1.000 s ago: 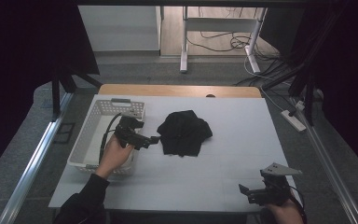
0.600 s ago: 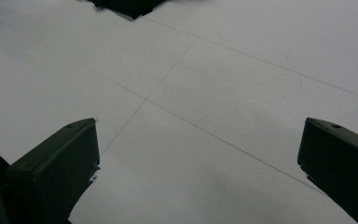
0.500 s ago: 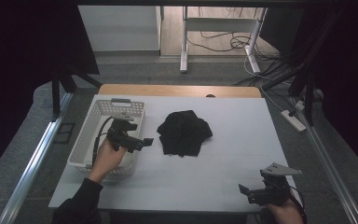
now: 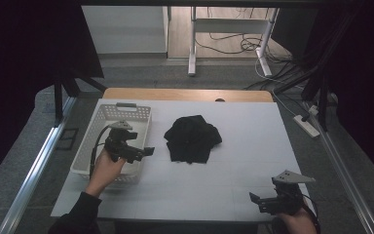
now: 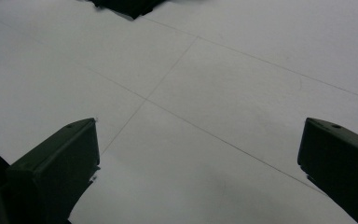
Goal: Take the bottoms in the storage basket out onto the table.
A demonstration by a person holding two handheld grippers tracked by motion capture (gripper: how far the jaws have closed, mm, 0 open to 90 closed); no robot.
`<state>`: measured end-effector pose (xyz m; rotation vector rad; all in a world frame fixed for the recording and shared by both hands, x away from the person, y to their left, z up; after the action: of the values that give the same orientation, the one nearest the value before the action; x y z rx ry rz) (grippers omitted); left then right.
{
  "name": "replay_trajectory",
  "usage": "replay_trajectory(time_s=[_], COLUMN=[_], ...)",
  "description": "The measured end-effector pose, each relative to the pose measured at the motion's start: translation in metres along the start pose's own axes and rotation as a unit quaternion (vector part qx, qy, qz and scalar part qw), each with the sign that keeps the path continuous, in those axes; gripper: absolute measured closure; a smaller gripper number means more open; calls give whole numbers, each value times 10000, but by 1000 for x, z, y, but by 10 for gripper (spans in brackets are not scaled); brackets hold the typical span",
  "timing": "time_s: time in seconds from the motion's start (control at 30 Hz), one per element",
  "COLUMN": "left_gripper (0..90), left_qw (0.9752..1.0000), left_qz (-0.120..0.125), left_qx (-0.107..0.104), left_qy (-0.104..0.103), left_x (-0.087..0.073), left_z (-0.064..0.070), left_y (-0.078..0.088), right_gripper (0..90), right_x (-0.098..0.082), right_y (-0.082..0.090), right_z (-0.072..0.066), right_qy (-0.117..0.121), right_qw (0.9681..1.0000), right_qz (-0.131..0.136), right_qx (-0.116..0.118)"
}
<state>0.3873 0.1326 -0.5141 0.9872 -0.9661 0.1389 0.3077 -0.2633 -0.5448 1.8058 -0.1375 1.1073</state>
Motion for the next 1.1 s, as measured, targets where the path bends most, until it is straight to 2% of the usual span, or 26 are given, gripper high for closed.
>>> replay_trajectory(time_s=[0.47,0.73,1.1], left_gripper=[0,0,0], left_qw=[9999,9997,9995], left_qz=[66,96,201], left_qx=[83,23,91], left_qy=[86,215,216], left_x=[-18,-29,-38], left_z=[-2,-1,1], left_y=[17,24,33], right_gripper=[0,0,0], right_x=[0,0,0], right_y=[0,0,0], right_z=[0,0,0], right_qy=[-1,12,17], right_qw=[10000,10000,10000], right_qz=[-6,-21,-23], right_qx=[-1,-7,-8])
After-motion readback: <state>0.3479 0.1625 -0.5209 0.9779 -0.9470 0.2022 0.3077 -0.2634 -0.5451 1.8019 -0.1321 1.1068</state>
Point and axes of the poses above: each handheld gripper's, and its own axes: y roughly backward along the jaws, x roughly out of its top, z roughly to its right, the point moved 10 cm from there along -y, roughly forward along the jaws, and after that the axes turned 5 degrees about x, right-handed, at the moved point
